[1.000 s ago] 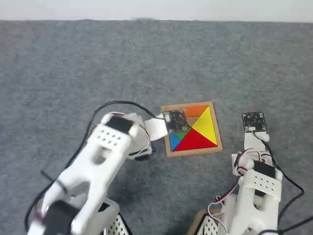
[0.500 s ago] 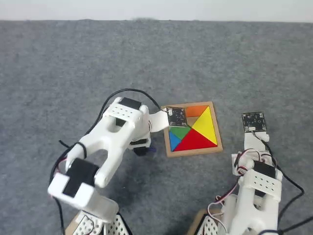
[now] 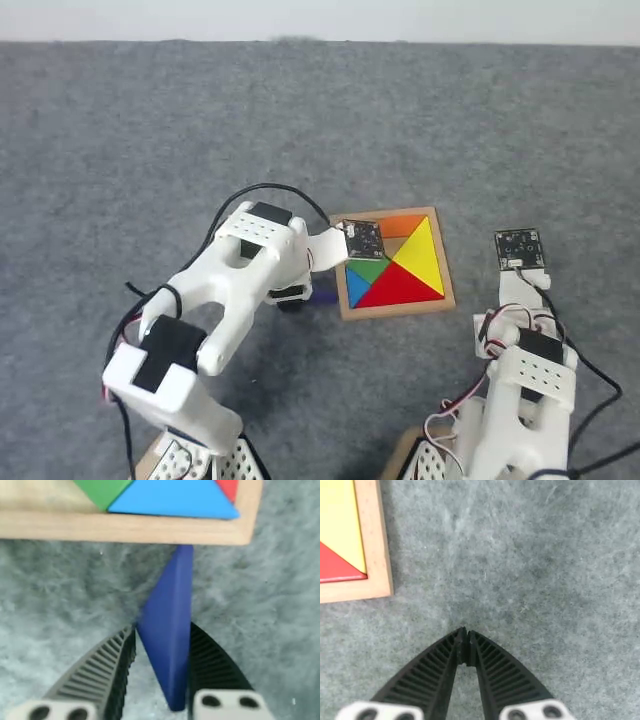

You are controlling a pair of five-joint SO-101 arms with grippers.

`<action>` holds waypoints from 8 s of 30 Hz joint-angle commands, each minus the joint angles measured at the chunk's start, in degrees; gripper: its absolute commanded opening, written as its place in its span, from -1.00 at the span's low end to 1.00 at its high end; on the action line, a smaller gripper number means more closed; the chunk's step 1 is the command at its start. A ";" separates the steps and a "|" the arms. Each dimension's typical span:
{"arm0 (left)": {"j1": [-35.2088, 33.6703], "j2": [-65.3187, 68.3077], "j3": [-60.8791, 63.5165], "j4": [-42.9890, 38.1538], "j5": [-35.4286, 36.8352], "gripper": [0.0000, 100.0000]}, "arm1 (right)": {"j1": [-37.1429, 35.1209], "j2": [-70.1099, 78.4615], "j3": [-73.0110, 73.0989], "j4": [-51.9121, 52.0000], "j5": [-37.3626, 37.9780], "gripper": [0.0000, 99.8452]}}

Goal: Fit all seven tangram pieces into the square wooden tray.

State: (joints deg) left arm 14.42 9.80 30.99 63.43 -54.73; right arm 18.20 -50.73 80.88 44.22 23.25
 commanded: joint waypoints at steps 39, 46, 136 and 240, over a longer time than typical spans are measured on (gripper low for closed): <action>2.64 -12.13 1.10 -0.44 10.90 -0.98 | 0.66 -1.63 -0.26 -1.10 0.70 -0.98; 5.45 -10.64 -14.20 0.35 16.35 -0.98 | 0.66 -1.63 -0.26 -1.10 0.88 -0.98; 4.48 -36.40 -9.45 -9.05 40.35 -0.80 | 0.84 -1.63 -0.70 -1.10 0.53 -0.98; -32.44 -113.93 65.45 8.97 45.36 -0.80 | -9.27 -53.05 15.47 24.92 2.29 -0.98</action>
State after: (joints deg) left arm -17.85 -103.08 96.92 72.22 -9.89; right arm 9.23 -102.95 95.38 70.42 24.66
